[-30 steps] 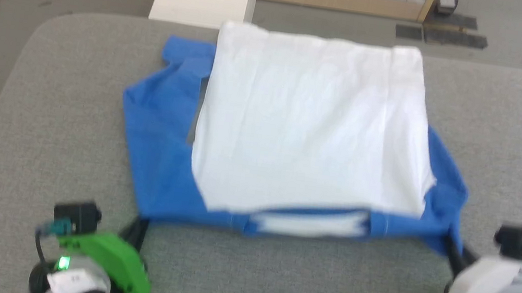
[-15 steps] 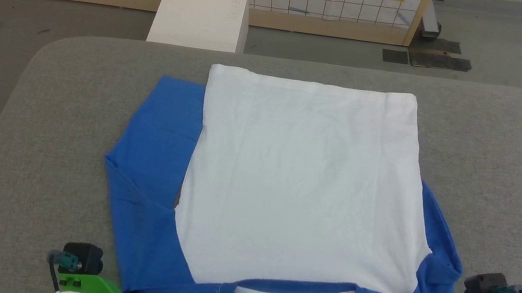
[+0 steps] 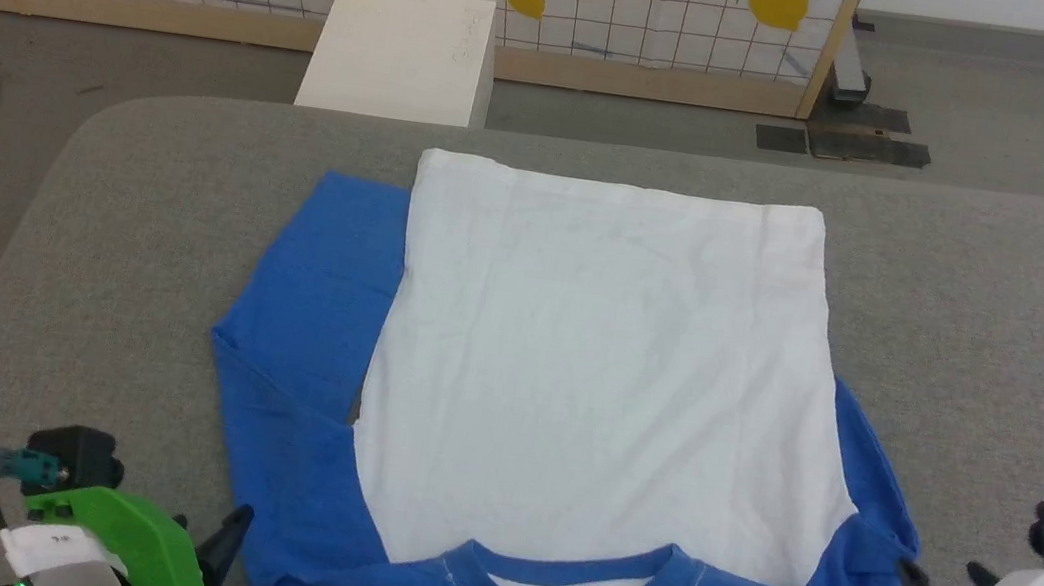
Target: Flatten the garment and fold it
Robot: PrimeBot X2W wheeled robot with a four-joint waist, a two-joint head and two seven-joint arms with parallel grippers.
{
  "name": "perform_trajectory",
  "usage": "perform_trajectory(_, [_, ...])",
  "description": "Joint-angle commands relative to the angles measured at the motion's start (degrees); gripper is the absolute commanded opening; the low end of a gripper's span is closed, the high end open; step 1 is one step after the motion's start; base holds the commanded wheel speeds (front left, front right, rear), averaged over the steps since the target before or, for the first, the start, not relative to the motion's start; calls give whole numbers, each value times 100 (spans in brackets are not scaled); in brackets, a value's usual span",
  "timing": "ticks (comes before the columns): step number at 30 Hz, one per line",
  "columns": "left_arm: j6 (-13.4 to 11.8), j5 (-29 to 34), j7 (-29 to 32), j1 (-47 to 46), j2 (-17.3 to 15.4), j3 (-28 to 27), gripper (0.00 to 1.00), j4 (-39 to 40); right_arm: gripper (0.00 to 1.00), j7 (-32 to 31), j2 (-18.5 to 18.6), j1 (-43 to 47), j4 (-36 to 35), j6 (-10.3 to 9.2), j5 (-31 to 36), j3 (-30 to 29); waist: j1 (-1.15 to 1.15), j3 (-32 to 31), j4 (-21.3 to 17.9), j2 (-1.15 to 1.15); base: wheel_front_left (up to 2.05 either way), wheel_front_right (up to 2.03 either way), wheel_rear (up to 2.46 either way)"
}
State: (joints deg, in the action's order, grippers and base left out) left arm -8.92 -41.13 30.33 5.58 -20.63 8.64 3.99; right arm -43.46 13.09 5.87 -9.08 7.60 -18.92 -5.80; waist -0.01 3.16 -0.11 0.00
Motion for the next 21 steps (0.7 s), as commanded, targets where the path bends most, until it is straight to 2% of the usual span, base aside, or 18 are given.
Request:
perform_trajectory(1, [-58, -84, 12, 109, -44, -91, 100, 148, 100, -43, -36, -71, -174, -11, -88, -142, 1, -38, -25, 0, 0, 0, 0])
perform_trajectory(4, [-162, -114, -201, 85, -58, -367, 100, 530, 100, -117, -114, -165, -539, -11, -186, -543, 1, -47, -31, 0, 0, 0, 0])
perform_trajectory(6, [-146, -19, -623, -19, -45, -567, 100, 682, 100, -110, -181, -293, -682, -11, -180, -773, 1, -31, -40, 0, 0, 0, 0])
perform_trajectory(10, [137, 317, -1735, -270, -9, -763, 100, 695, 100, -116, -274, -686, -658, -11, -66, -942, 1, 102, -102, 0, 0, 0, 0])
perform_trajectory(14, [498, 824, -3032, -531, 29, -738, 100, 393, 100, -146, -334, -1226, -194, -11, 173, -829, 1, 324, -163, 0, 0, 0, 0])
perform_trajectory(18, [698, 1364, -4143, -742, 31, -639, 100, 7, 100, -158, -361, -1818, 446, -11, 437, -587, 1, 607, -161, 0, 0, 0, 0])
perform_trajectory(21, [780, 1675, -4454, -938, 56, -641, 100, -143, 100, -142, -350, -2268, 949, -11, 673, -428, 1, 859, -129, 0, 0, 0, 0])
